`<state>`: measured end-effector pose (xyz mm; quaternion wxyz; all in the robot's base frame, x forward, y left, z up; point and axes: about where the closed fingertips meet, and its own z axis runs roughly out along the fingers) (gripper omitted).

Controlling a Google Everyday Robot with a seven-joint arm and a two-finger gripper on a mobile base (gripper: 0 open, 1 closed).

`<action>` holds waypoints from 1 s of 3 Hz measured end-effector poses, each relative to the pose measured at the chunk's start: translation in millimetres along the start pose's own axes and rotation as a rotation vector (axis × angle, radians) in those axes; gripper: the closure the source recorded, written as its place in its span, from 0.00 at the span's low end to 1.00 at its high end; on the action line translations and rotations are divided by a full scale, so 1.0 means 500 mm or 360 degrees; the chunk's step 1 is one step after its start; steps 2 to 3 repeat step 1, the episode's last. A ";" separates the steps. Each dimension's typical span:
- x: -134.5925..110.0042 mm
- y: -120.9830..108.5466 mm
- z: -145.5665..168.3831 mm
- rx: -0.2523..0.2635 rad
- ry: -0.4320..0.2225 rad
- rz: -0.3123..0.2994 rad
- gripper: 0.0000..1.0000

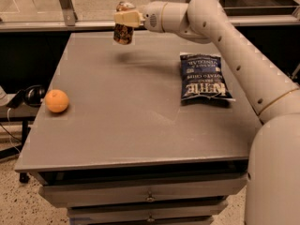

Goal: Pick orange can

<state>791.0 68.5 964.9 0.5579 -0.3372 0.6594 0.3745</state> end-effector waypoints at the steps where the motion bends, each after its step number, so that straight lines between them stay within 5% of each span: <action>1: -0.004 0.022 0.009 -0.0052 -0.0009 0.0025 1.00; 3: -0.004 0.022 0.009 -0.0052 -0.0009 0.0025 1.00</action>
Offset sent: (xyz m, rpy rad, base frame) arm 0.0000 0.0000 0.0000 0.0000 0.0000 0.0000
